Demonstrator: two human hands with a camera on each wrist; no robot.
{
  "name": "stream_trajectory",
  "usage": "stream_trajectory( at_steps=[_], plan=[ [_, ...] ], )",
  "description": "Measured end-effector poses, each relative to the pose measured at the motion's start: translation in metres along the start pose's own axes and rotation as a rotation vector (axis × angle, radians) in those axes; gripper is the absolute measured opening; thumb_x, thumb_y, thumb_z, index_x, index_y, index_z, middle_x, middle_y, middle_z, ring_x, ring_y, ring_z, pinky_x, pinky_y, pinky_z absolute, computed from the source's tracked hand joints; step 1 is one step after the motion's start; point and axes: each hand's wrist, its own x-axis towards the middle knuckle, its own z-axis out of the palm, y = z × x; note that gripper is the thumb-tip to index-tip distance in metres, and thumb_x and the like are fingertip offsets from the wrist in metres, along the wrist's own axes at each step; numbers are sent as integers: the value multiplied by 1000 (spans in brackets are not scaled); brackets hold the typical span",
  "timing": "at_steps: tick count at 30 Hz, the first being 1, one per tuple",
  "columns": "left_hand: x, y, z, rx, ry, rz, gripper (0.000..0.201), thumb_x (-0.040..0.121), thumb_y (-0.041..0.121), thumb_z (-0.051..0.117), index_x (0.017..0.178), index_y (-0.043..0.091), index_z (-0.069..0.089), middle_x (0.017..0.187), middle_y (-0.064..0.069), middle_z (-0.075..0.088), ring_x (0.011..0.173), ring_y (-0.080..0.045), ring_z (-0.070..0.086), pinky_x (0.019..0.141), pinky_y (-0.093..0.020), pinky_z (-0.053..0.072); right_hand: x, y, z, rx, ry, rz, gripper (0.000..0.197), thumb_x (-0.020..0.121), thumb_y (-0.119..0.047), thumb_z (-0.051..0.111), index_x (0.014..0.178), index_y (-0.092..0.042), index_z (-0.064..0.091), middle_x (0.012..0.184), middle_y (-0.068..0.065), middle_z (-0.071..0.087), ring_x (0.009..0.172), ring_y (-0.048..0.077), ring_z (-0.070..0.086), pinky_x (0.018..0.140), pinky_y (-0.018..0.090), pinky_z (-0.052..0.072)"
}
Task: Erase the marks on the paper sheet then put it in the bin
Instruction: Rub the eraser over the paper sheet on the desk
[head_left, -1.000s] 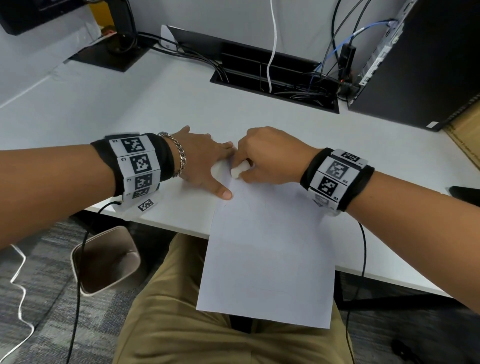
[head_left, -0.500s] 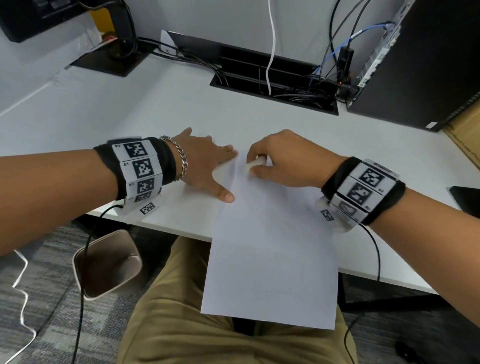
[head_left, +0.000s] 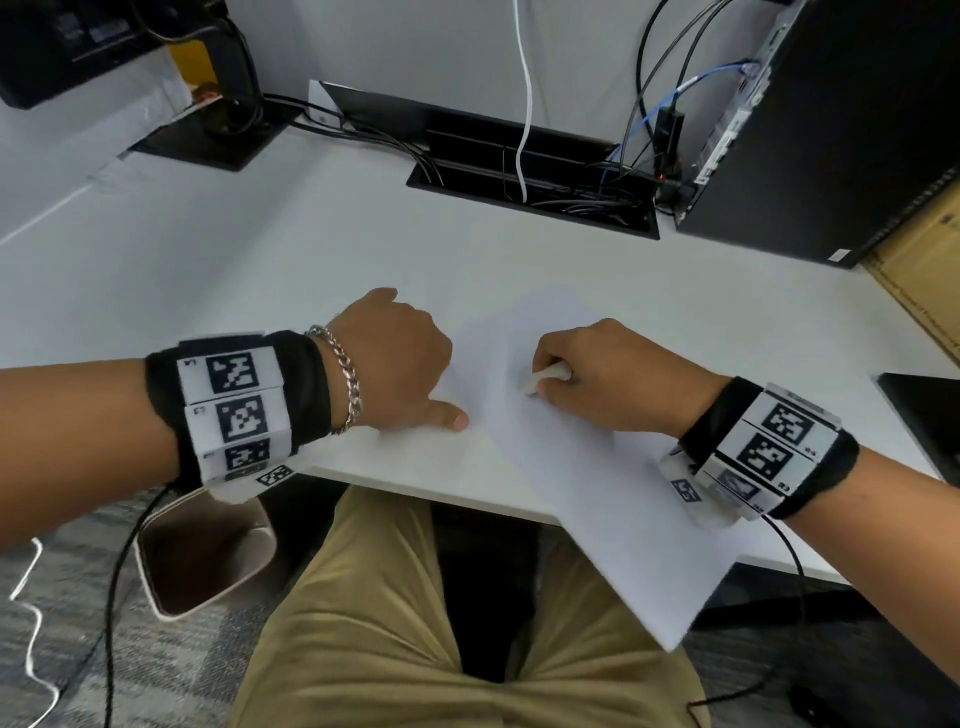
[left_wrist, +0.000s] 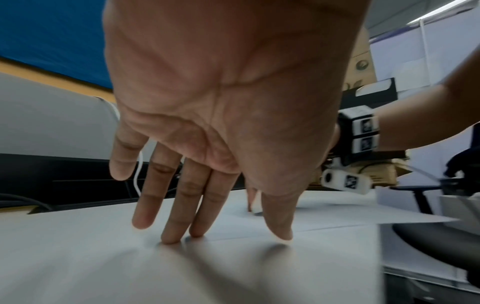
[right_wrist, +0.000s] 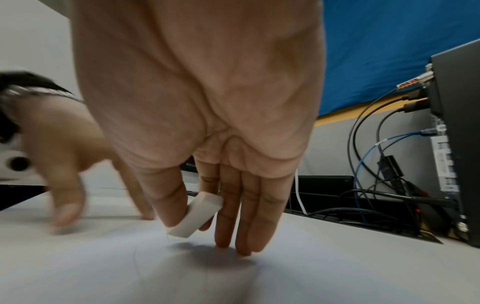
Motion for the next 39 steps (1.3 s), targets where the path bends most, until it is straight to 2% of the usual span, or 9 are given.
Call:
stream_trajectory(
  at_steps=[6,9,11,15,19,27,32,36,39],
  plan=[
    [-46,35,1,14,-23,152,78,91,86,31,131,29,66,110,8,71,109,-15,65,124,-43,23,-3,4,1,39,10,-19,7,96,-37,59,100,-34,64,86,-14,69,77,9,65,71,37,57],
    [-47,34,0,-56,11,174,69,93,81,39,131,29,65,116,6,71,107,-18,67,109,-41,45,-5,4,3,43,6,-32,9,96,-37,60,103,-35,65,88,-13,70,77,8,65,72,37,57],
    [-35,24,-5,-177,31,130,68,92,78,48,139,30,60,131,7,66,118,-19,62,102,-41,50,-7,4,3,38,7,-38,12,96,-38,60,106,-34,65,90,-13,70,79,8,65,73,36,57],
    [0,6,-8,-341,-17,128,93,90,77,56,166,33,22,171,6,25,155,-18,28,125,-36,25,-7,2,4,23,20,-56,15,97,-37,60,111,-33,65,92,-12,69,80,7,62,73,33,54],
    [28,1,-10,-329,-76,242,103,87,80,57,166,42,3,174,13,-9,162,-21,-4,130,-46,9,-11,-2,6,-18,91,-108,21,96,-38,59,116,-33,63,97,-10,68,84,12,61,76,37,53],
    [52,0,-11,-328,-175,430,100,83,78,67,160,59,7,174,14,-11,161,-21,-12,128,-50,-5,-30,-6,4,-80,78,-138,29,90,-41,61,116,-33,70,94,-13,64,83,8,58,75,35,54],
    [54,3,-7,-348,-141,422,105,78,76,73,160,59,9,174,14,-8,161,-19,-9,128,-45,-2,-32,-7,13,-84,100,-118,31,92,-35,64,120,-24,71,100,-7,66,86,11,57,78,32,52],
    [56,3,-7,-272,-140,394,110,75,83,70,160,61,3,174,13,-13,161,-18,-7,129,-53,5,-37,-8,18,-84,105,-123,30,92,-35,65,118,-23,71,87,-14,55,78,7,51,73,27,47],
    [62,6,-11,-185,-165,356,118,71,89,67,159,60,-5,173,12,-17,160,-21,-6,127,-57,12,-42,-8,18,-70,55,-156,29,90,-39,64,114,-26,72,85,-14,61,77,7,56,75,30,53]
  ],
)
